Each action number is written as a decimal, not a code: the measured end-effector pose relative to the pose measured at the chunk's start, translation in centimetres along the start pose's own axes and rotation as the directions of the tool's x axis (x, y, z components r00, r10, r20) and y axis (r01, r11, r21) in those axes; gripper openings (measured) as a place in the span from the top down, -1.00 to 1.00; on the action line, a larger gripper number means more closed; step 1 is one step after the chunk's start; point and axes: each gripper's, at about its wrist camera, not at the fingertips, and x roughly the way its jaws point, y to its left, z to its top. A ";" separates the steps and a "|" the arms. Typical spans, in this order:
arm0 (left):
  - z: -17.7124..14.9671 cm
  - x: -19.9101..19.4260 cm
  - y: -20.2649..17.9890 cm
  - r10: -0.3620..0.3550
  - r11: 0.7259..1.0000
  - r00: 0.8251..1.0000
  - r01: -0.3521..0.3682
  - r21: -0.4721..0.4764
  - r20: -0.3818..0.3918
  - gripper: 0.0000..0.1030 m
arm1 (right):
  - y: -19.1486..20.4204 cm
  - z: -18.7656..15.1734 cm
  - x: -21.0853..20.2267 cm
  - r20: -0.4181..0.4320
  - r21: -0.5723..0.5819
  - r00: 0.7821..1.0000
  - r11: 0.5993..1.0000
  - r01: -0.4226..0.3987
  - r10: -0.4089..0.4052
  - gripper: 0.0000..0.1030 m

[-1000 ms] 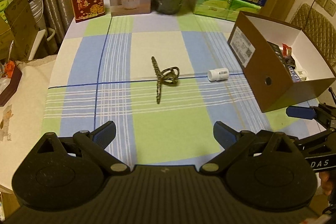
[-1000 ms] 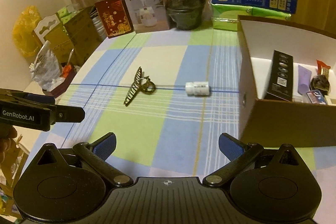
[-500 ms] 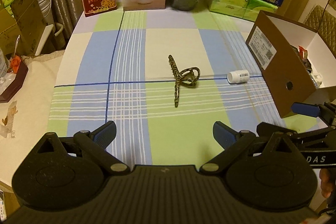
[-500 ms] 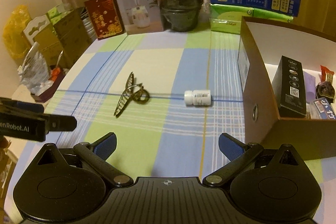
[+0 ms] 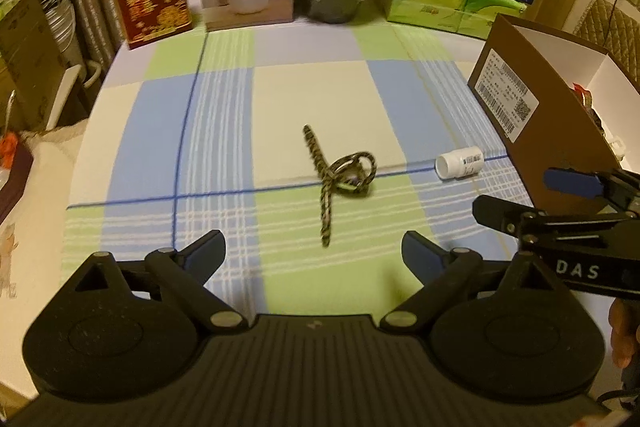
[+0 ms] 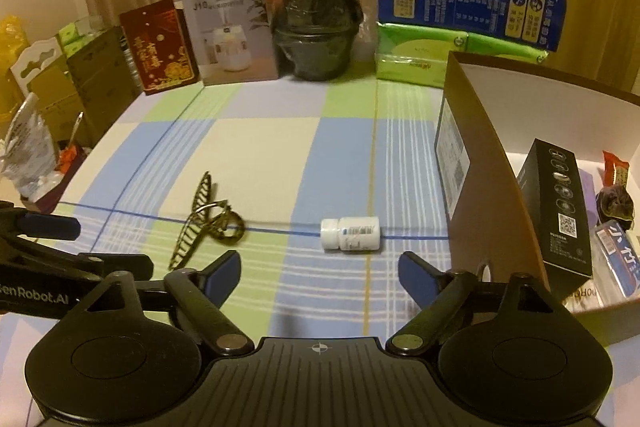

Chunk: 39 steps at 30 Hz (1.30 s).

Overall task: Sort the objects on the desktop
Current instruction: 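Withdraw both tools from the box toward the remaining table items, then grasp the leopard-print hair tie with the left tool while right grasps the white pill bottle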

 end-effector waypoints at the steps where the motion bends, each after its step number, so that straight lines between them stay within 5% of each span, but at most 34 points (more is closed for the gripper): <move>1: 0.2 0.4 -0.1 -0.004 1.000 1.000 0.004 0.006 -0.002 -0.79 | -0.1 0.1 0.4 -0.005 0.002 1.000 1.000 0.003 -0.003 -0.54; 18: 2.9 6.7 -1.1 -0.067 0.993 0.998 0.066 0.098 0.003 -0.53 | -1.5 1.9 5.4 -0.084 -0.020 0.995 0.998 0.057 -0.059 -0.33; 28: 3.6 9.2 -1.4 -0.077 0.994 0.997 0.077 0.079 -0.001 0.07 | -1.9 1.8 6.7 -0.101 -0.023 0.994 0.999 0.049 -0.051 -0.33; 39: 3.8 9.2 0.5 -0.022 0.999 1.000 0.022 0.048 0.013 0.32 | -1.9 2.3 8.1 -0.109 -0.029 0.993 0.999 0.043 -0.046 -0.33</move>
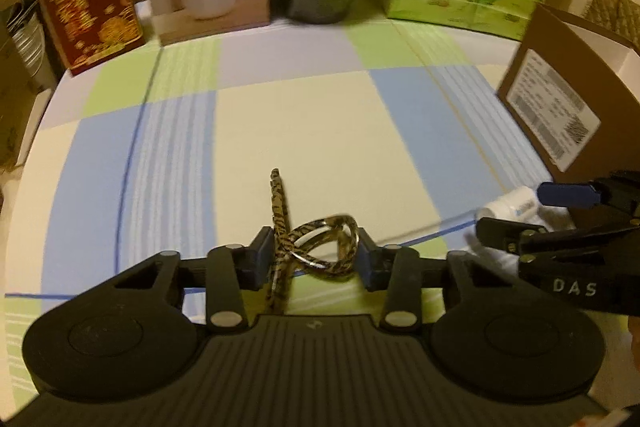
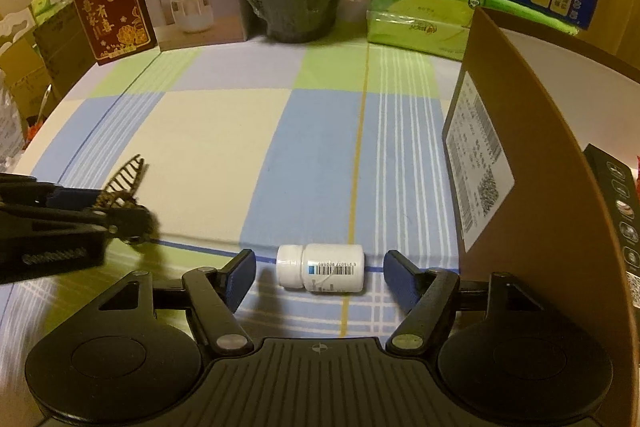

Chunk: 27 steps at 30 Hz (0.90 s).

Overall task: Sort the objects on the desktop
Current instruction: 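Grasp the leopard-print hair tie with the left tool while right grasps the white pill bottle, then carry the hair tie and pill bottle over the cardboard box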

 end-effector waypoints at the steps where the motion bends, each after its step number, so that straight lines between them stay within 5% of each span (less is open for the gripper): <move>1: -0.1 -0.1 0.3 0.000 1.000 1.000 0.000 -0.007 -0.001 0.32 | 0.0 0.0 0.1 -0.002 -0.002 1.000 1.000 0.003 -0.003 -0.33; 4: -0.2 -0.2 0.5 0.003 1.000 1.000 -0.003 -0.006 -0.002 0.32 | 0.1 0.0 0.4 -0.007 -0.008 1.000 1.000 0.003 -0.004 -0.31; 8: 0.0 0.2 0.4 -0.004 1.000 1.000 0.004 -0.016 -0.017 0.27 | 0.1 -0.3 0.9 -0.015 -0.030 1.000 1.000 0.002 -0.002 0.11; 27: -1.2 -1.3 0.0 -0.028 0.999 0.999 0.028 0.021 -0.025 0.28 | 0.9 -2.0 -1.9 -0.007 -0.034 0.998 0.997 -0.070 0.069 0.14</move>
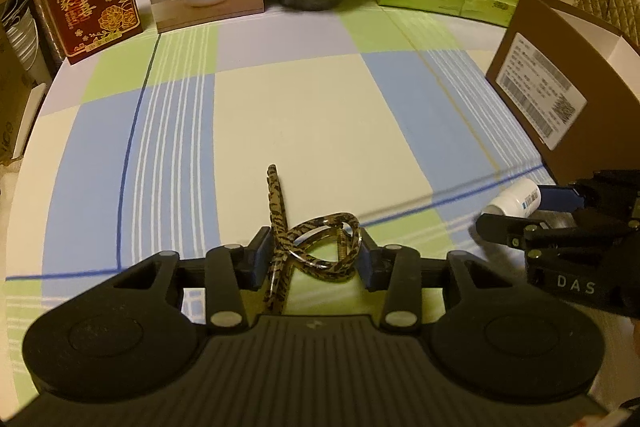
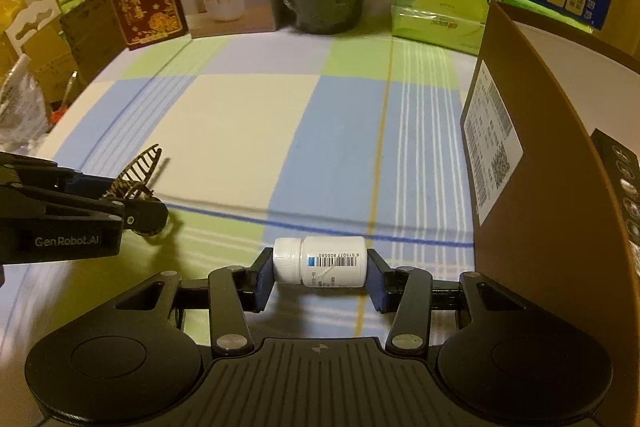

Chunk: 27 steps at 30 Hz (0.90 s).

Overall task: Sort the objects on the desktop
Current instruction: 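Carry the hair tie and pill bottle over the cardboard box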

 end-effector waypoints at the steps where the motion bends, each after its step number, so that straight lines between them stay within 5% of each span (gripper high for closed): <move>1: -0.2 -0.3 0.0 -0.002 1.000 1.000 0.002 -0.002 0.000 0.28 | 0.1 -0.1 -0.3 -0.001 0.000 1.000 1.000 -0.005 0.005 0.14; 27: -4.6 -13.4 -4.0 -0.063 0.998 0.994 0.061 0.017 0.093 0.28 | 0.6 -3.5 -12.2 0.103 -0.020 0.987 0.993 -0.120 0.122 0.14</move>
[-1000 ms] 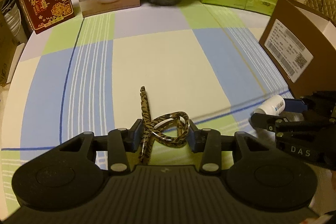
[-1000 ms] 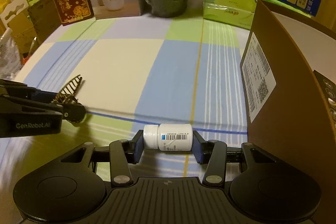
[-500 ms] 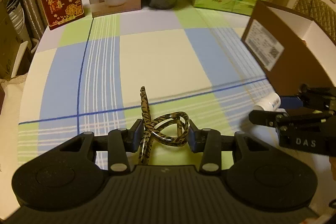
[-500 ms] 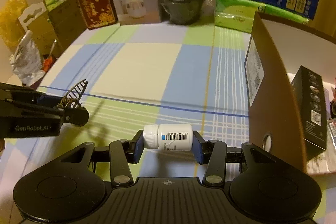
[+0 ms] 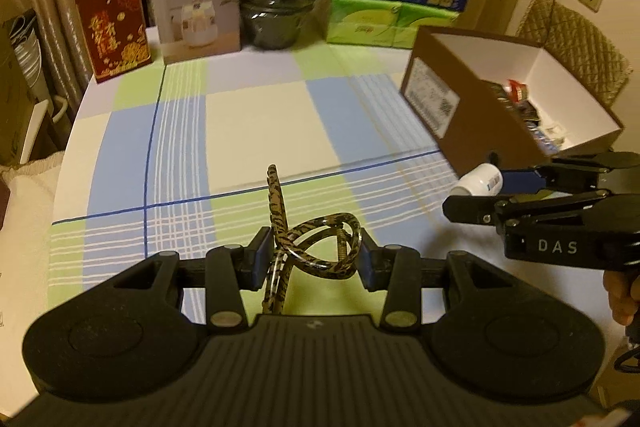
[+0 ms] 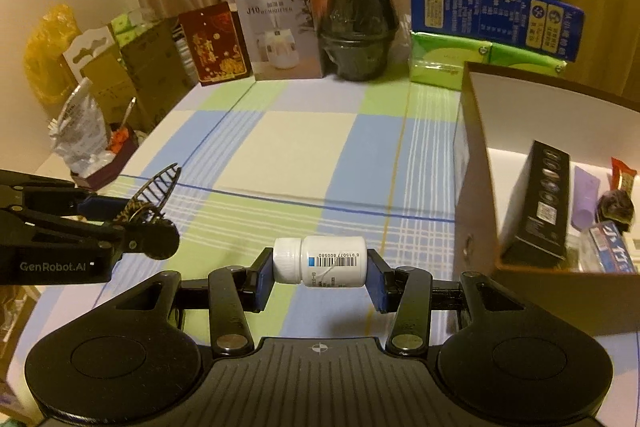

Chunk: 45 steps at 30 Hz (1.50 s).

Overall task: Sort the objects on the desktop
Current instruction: 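Carry the hair tie and pill bottle over the cardboard box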

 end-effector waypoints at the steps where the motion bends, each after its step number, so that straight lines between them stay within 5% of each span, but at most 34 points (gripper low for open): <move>1: 0.0 -0.4 -0.4 -0.007 1.000 1.000 0.007 0.003 0.005 0.28 | -0.2 -0.2 -0.7 0.002 0.005 1.000 1.000 -0.007 0.007 0.14; 24: 2.8 -1.6 -17.2 -0.243 0.957 0.969 0.232 0.174 0.043 0.28 | -14.0 -4.6 -13.7 0.032 0.170 0.991 0.978 0.119 -0.126 0.14; 45: 8.9 2.7 -27.4 -0.253 0.955 0.962 0.231 0.187 0.101 0.28 | -25.7 -0.4 -16.1 0.120 0.105 0.981 0.985 0.140 -0.153 0.14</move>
